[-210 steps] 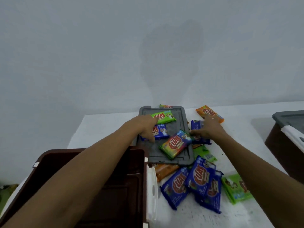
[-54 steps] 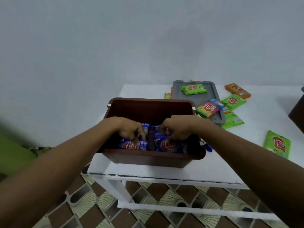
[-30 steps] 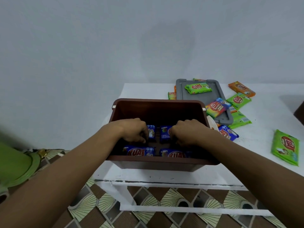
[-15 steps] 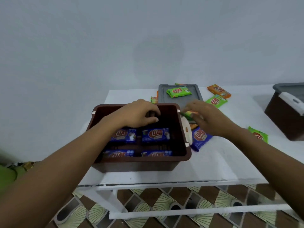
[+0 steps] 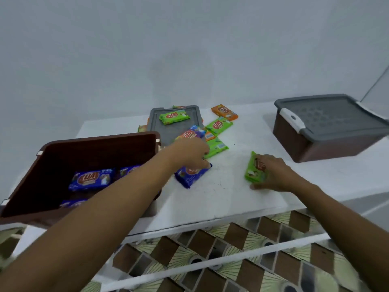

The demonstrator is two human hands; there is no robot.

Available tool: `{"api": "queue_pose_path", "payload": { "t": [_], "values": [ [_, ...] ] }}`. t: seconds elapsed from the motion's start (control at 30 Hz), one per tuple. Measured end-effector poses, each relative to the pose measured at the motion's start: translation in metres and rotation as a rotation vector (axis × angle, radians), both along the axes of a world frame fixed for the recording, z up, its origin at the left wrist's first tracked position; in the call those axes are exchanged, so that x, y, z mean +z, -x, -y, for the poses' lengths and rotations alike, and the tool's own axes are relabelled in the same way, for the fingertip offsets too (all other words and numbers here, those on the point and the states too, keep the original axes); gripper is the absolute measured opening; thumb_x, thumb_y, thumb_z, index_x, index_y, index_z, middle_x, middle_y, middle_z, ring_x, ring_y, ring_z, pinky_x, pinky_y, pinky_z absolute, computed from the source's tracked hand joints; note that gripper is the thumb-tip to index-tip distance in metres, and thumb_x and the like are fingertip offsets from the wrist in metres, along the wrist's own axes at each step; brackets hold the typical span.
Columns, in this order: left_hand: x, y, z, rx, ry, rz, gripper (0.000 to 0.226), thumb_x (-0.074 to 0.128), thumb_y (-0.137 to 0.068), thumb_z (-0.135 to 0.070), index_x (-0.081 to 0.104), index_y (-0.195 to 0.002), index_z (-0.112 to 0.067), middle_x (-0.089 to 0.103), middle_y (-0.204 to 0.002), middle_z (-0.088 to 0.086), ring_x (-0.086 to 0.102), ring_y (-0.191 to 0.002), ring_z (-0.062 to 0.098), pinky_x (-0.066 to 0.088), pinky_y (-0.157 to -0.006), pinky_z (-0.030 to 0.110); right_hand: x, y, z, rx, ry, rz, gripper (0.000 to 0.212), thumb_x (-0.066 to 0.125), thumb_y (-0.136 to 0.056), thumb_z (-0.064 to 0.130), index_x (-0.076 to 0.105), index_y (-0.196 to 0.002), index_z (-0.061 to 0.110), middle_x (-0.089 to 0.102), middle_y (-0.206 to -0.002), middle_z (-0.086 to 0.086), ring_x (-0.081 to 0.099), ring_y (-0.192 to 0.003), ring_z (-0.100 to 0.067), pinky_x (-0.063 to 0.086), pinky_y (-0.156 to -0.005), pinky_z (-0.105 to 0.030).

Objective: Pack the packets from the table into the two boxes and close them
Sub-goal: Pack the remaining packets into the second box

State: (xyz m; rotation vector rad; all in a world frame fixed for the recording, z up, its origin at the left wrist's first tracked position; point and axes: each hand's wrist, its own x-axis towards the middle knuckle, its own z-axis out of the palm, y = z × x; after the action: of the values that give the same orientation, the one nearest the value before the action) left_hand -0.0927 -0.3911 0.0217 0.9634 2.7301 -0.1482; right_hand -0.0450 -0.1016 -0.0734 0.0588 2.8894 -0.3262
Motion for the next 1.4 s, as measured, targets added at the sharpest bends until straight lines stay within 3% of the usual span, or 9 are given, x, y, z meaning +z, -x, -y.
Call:
{"api": "queue_pose_path", "payload": {
  "t": [0.17,0.3,0.43,0.63,0.83,0.97,1.1,1.3,1.4],
  "values": [
    [-0.029,-0.018,-0.048,0.195,0.172,0.101,0.044,0.051,-0.096,-0.044,0.059,-0.12,-0.007,0.059,-0.118,0.011,0.054,-0.096,0.025,0.045,-0.074,0.033,-0.013,-0.007,-0.006,-0.059,0.161,-0.193,0.12,0.072,-0.044,0.083,0.033,-0.144,0.03,0.044,-0.14,-0.001,0.039,-0.126,-0.026,0.036,-0.104,-0.045],
    [-0.056,-0.031,-0.056,0.35,0.145,0.003,0.037,0.05,-0.094,-0.033,0.052,-0.124,-0.012,0.048,-0.127,0.013,0.053,-0.107,0.035,0.051,-0.084,0.048,-0.024,-0.013,0.018,-0.177,0.119,-0.317,0.1,0.063,-0.059,0.084,0.038,-0.137,0.026,0.042,-0.128,-0.006,0.037,-0.122,-0.03,0.033,-0.1,-0.048],
    [-0.07,-0.039,-0.046,0.382,0.009,-0.092,0.04,0.047,-0.095,-0.029,0.045,-0.133,-0.018,0.042,-0.139,0.005,0.038,-0.127,0.034,0.032,-0.099,0.053,-0.034,-0.002,0.017,-0.22,0.172,-0.471,0.048,0.046,-0.089,0.059,0.051,-0.119,0.022,0.053,-0.118,-0.008,0.044,-0.113,-0.031,0.037,-0.092,-0.047],
    [-0.07,-0.008,-0.057,0.273,-0.205,-0.229,0.043,0.047,-0.096,-0.035,0.042,-0.135,-0.017,0.041,-0.142,0.007,0.03,-0.132,0.027,0.025,-0.109,0.049,-0.037,0.011,-0.01,-0.042,0.16,-0.516,0.022,0.058,-0.09,0.045,0.053,-0.098,0.026,0.053,-0.118,0.005,0.046,-0.107,-0.023,0.034,-0.082,-0.041],
    [-0.093,0.02,-0.079,0.351,-0.072,-0.151,0.057,0.044,-0.098,-0.032,0.027,-0.146,-0.006,0.02,-0.157,0.013,0.0,-0.147,0.034,0.001,-0.116,0.059,-0.041,0.003,-0.025,-0.085,0.349,-0.596,0.021,0.069,-0.082,0.03,0.05,-0.08,0.021,0.064,-0.105,0.006,0.056,-0.098,-0.022,0.039,-0.08,-0.041],
    [-0.103,0.02,-0.089,0.255,-0.174,-0.241,0.051,0.053,-0.093,-0.022,0.036,-0.14,-0.013,0.034,-0.146,0.012,0.014,-0.145,0.034,-0.003,-0.117,0.057,-0.034,0.003,-0.04,0.092,0.389,-0.409,0.052,0.062,-0.07,0.059,0.056,-0.116,0.034,0.058,-0.114,0.018,0.049,-0.107,-0.006,0.034,-0.089,-0.035],
    [-0.103,0.027,-0.089,0.07,-0.238,-0.298,0.057,0.061,-0.086,-0.007,0.041,-0.14,-0.013,0.043,-0.132,0.01,0.045,-0.124,0.029,0.02,-0.114,0.045,-0.034,0.0,-0.049,0.186,0.374,-0.366,0.08,0.064,-0.064,0.065,0.051,-0.134,0.029,0.054,-0.115,0.012,0.045,-0.107,-0.01,0.034,-0.089,-0.037],
    [-0.084,0.042,-0.093,0.182,-0.454,-0.249,0.024,0.049,-0.095,-0.007,0.058,-0.117,-0.008,0.063,-0.112,0.015,0.059,-0.1,0.033,0.05,-0.078,0.044,-0.032,-0.005,-0.046,0.079,0.486,-0.431,0.067,0.079,-0.057,0.045,0.054,-0.115,0.023,0.055,-0.103,0.008,0.057,-0.09,-0.01,0.047,-0.075,-0.026],
    [-0.073,0.049,-0.094,0.314,-0.645,-0.111,0.028,0.038,-0.104,-0.022,0.058,-0.088,-0.012,0.06,-0.082,0.007,0.056,-0.076,0.023,0.049,-0.069,0.038,-0.026,-0.004,-0.045,0.024,0.541,-0.433,0.059,0.088,-0.061,0.033,0.054,-0.109,0.027,0.059,-0.102,0.009,0.06,-0.086,-0.007,0.048,-0.069,-0.023]
  ]
}}
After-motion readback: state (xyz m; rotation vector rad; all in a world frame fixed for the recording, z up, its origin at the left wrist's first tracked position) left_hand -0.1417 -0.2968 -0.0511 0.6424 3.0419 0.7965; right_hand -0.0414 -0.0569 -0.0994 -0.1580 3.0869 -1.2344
